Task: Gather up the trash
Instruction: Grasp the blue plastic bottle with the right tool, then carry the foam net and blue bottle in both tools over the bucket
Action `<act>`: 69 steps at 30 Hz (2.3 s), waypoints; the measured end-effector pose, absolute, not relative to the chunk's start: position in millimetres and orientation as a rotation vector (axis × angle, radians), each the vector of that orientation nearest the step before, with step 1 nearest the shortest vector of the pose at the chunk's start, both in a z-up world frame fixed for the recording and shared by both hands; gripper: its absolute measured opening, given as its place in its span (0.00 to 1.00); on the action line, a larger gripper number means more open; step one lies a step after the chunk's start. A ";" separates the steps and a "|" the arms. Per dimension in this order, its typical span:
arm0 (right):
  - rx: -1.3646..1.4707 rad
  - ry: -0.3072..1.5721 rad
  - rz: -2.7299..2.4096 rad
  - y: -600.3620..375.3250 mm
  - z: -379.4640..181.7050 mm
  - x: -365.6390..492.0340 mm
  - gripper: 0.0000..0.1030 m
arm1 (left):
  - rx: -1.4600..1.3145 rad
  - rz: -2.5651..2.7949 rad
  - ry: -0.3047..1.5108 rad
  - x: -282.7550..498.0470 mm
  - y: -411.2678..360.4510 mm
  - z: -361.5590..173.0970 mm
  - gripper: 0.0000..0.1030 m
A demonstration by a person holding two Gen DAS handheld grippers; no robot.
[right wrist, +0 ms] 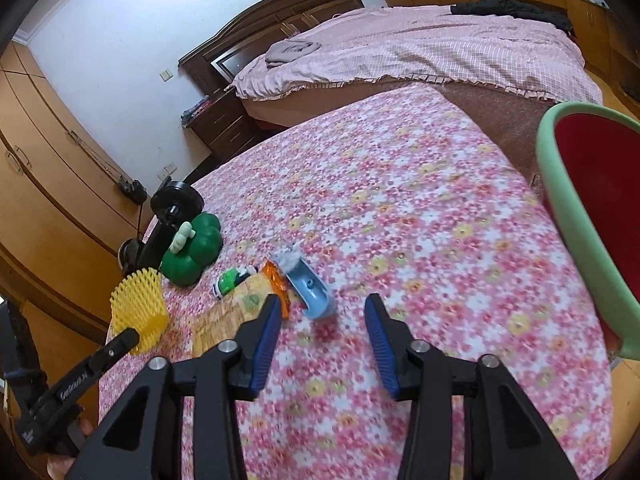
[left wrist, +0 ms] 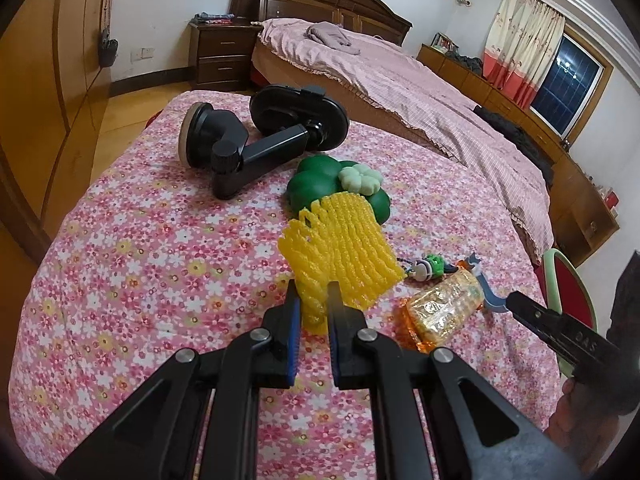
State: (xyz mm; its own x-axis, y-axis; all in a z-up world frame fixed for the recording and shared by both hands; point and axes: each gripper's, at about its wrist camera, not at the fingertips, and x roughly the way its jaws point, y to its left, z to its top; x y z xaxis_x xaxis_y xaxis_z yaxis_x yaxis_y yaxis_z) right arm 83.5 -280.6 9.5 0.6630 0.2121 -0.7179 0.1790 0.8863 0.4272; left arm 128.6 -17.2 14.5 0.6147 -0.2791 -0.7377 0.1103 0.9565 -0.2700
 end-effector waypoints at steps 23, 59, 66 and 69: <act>0.537 0.831 0.013 -288.8 4.4 71.8 0.20 | -0.188 -0.281 0.861 121.8 -31.6 20.1 0.11; 0.652 0.519 -0.220 -406.8 77.5 -76.1 0.20 | 0.000 -0.632 0.775 70.4 -186.4 88.4 0.11; 0.708 0.508 -0.294 -442.2 66.0 -92.2 0.20 | 0.051 -0.708 0.787 72.0 -239.4 85.3 0.11; 0.727 0.513 -0.322 -454.9 59.3 -96.4 0.20 | 0.072 -0.735 0.796 72.1 -259.2 81.4 0.11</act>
State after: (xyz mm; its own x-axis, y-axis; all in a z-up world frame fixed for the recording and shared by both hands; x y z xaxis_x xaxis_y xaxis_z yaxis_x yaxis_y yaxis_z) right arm -96.4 -454.9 59.3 0.8299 -0.1033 -0.5483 0.4490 0.7069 0.5465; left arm 72.1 -259.2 81.4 0.4690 -0.5728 -0.6723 0.6244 0.7534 -0.2062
